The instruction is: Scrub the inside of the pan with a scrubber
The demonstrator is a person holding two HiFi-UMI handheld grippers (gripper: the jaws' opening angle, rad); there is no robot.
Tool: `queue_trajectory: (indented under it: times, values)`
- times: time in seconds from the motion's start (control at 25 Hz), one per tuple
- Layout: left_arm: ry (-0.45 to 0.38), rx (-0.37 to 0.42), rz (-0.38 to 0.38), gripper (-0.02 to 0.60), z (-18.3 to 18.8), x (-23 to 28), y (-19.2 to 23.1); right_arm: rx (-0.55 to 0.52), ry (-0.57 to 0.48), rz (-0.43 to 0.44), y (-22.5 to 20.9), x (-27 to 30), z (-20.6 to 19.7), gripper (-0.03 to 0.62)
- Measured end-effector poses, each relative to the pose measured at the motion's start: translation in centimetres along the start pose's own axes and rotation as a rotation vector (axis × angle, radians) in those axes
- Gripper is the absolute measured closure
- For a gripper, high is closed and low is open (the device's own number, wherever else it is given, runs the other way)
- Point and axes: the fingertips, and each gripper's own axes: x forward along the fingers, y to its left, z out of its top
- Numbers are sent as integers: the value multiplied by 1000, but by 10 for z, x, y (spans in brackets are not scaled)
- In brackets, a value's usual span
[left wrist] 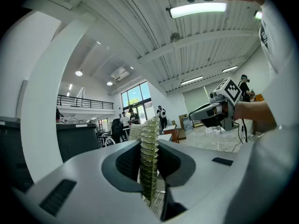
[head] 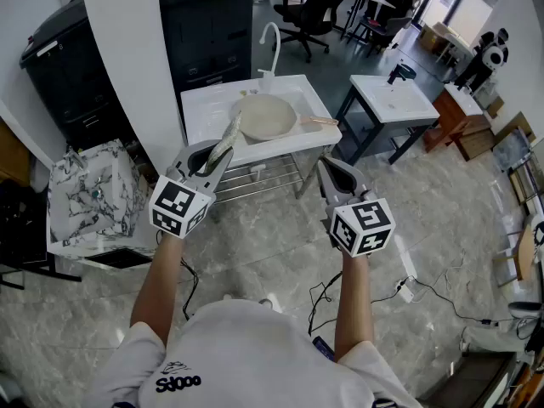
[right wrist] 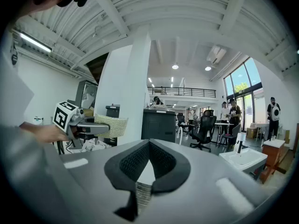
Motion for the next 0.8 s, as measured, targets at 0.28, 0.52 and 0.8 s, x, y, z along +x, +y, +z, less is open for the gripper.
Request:
queue_trajectory:
  times: [0.28,0.52,0.8]
  values:
    - [14,6,-8,517,-3,-7,-5,11,5,5,8,-1,-3,586]
    - [23,12,-10,517,-5,-9,-9,43,-15,5,10,-6,-6,585]
    - [33,13,-7,517,-2,-7,-20,33,-5,37,13,-14,-8,585]
